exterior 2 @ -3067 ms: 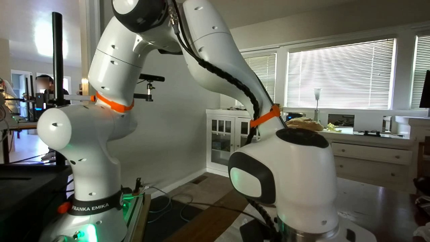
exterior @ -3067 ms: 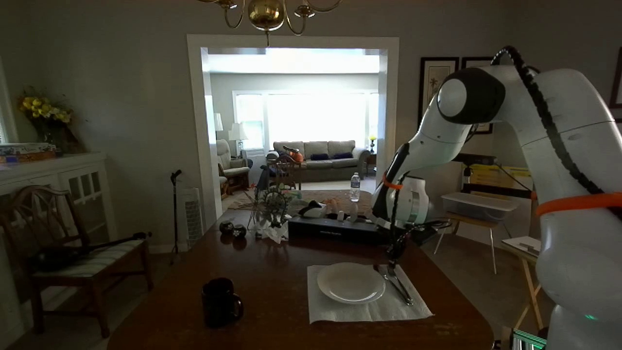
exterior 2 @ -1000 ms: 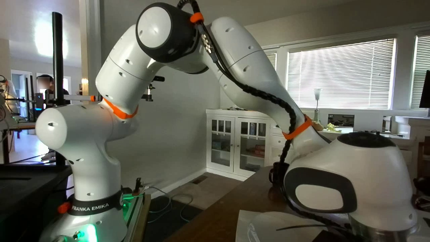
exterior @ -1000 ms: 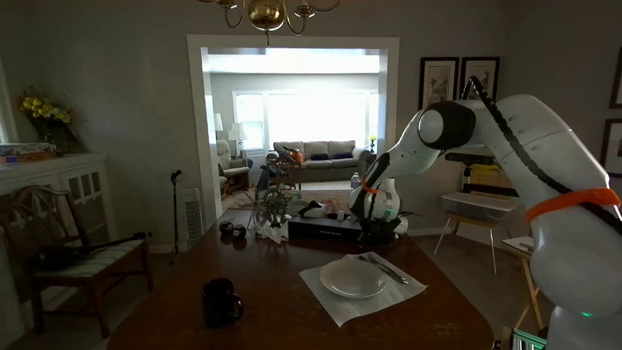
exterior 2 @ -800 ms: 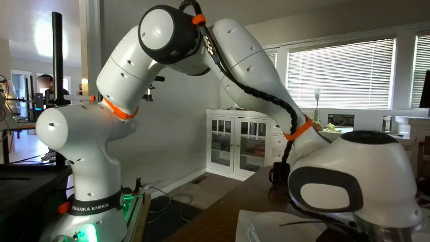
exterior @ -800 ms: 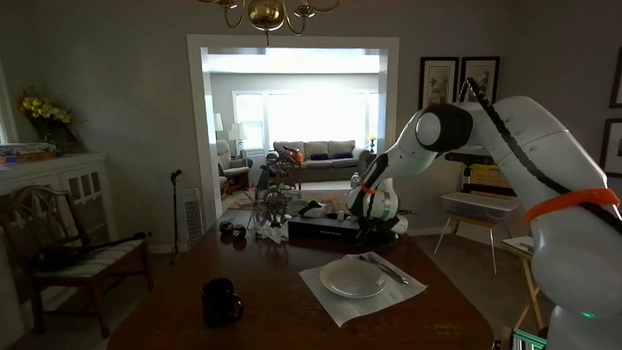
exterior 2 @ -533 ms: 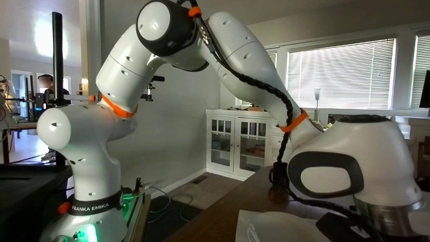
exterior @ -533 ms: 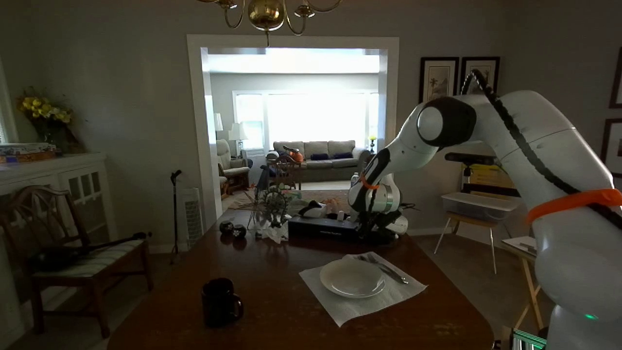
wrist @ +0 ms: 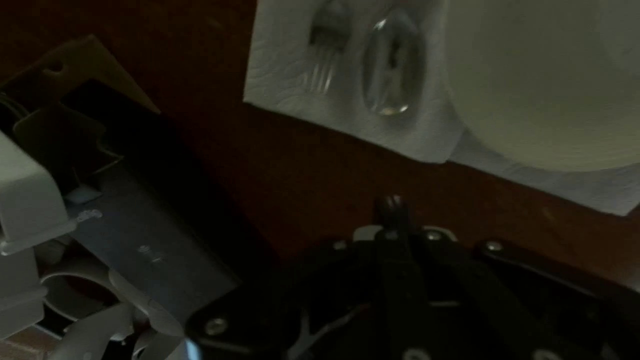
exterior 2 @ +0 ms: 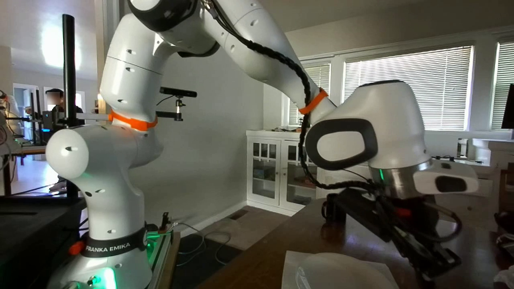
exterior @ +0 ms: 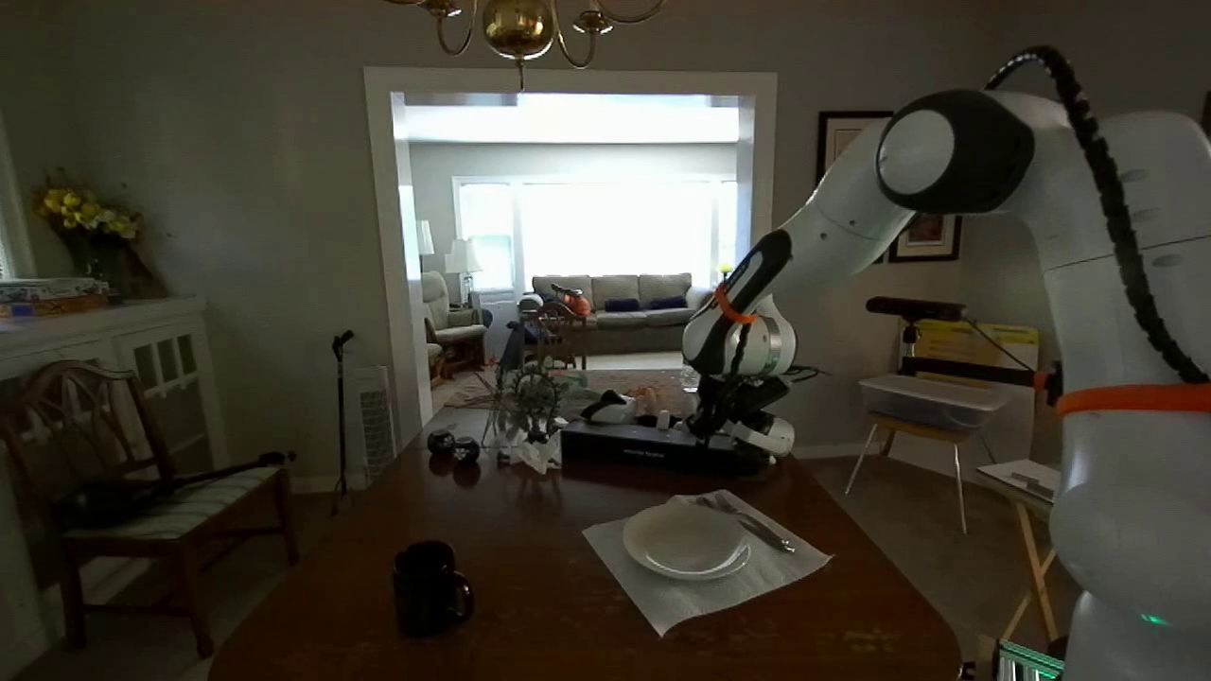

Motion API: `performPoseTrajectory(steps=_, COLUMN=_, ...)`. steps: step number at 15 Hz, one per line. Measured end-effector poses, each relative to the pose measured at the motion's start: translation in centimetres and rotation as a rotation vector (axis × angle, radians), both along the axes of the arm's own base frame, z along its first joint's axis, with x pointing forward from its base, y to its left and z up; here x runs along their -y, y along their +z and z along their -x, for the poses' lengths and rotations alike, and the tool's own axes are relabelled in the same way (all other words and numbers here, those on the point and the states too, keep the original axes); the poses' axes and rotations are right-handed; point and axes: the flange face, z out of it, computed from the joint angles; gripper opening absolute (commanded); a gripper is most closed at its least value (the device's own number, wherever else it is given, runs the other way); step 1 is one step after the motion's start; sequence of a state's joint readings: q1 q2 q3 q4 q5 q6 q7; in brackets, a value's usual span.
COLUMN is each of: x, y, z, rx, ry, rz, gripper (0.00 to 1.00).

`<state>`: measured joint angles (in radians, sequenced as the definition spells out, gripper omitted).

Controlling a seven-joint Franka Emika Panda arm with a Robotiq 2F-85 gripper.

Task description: Turn the plate to the right

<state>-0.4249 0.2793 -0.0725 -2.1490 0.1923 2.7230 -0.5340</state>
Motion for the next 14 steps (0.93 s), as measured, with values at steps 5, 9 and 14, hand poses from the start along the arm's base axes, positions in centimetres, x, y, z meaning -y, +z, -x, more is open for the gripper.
performPoseTrajectory(steps=5, x=-6.9, y=2.3, z=3.3, rx=-0.087, ry=0.016, rz=-0.067, gripper=0.00)
performPoseTrajectory(steps=9, x=-11.6, y=3.6, z=5.1, rx=-0.144, ry=-0.026, rz=-0.073, gripper=0.01)
performPoseTrajectory(steps=14, x=-12.1, y=4.0, z=5.8, rx=-0.147, ry=-0.033, rz=-0.077, gripper=0.00)
